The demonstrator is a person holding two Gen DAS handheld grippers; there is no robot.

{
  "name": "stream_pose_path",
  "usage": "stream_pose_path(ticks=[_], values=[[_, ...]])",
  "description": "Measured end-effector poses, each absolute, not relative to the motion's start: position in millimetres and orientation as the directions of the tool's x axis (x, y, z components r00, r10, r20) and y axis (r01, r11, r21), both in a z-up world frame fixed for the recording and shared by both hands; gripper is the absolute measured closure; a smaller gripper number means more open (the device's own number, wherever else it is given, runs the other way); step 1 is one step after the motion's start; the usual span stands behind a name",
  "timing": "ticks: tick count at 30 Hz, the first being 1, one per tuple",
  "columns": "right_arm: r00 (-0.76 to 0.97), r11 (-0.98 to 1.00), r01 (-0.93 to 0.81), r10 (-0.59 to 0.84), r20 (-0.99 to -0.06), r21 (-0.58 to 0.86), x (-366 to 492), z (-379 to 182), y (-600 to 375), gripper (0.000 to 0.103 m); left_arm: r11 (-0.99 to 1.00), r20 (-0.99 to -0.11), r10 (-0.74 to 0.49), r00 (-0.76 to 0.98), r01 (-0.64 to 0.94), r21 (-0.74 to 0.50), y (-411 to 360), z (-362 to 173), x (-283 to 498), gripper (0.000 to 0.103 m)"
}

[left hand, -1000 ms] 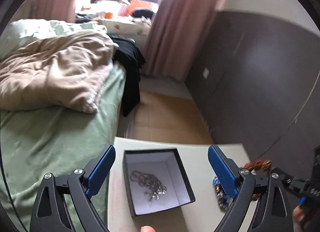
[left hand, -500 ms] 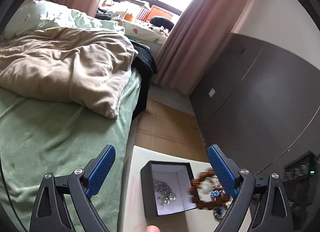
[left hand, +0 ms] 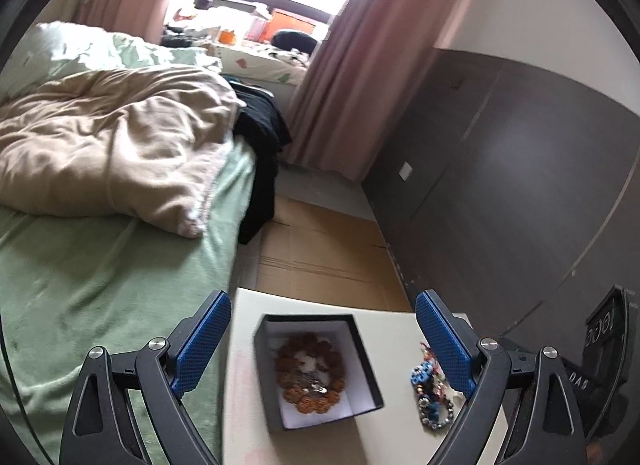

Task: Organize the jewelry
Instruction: 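Move the left gripper to the blue beaded bracelet and close on it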

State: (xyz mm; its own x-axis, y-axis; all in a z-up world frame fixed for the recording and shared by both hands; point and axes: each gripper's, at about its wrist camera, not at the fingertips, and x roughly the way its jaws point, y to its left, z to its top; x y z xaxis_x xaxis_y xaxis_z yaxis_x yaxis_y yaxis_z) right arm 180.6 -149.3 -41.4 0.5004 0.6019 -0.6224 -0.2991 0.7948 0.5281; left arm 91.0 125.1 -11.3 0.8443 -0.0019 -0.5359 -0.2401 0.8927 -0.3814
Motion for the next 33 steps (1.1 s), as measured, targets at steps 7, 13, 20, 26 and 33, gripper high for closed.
stream_pose_path(ticks=[7, 13, 20, 26, 33], values=[[0.514, 0.839, -0.239, 0.536, -0.669, 0.489, 186.6, -41.6, -181.4, 0.039, 0.923, -0.55, -0.045, 0.834, -0.177, -0.343, 90.9, -15.3, 101.8, 0.01], [0.519, 0.865, -0.177, 0.487, -0.702, 0.469, 194.6, -50.0, -205.5, 0.039, 0.93, -0.584, -0.1, 0.805, -0.132, -0.342, 63.4, -28.4, 116.8, 0.022], [0.527, 0.886, -0.11, 0.437, -0.729, 0.451, 203.4, -56.9, -229.4, 0.039, 0.942, -0.62, -0.15, 0.77, -0.08, -0.327, 31.4, -39.8, 134.1, 0.029], [0.478, 0.893, -0.025, 0.405, -0.78, 0.449, 215.2, -76.1, -247.7, 0.039, 0.94, -0.676, -0.183, 0.714, -0.073, -0.333, 14.2, -55.9, 154.2, 0.041], [0.433, 0.86, 0.091, 0.421, -0.797, 0.503, 224.1, -96.8, -274.9, 0.039, 0.952, -0.731, -0.185, 0.657, -0.067, -0.3, -10.5, -74.3, 176.4, 0.042]])
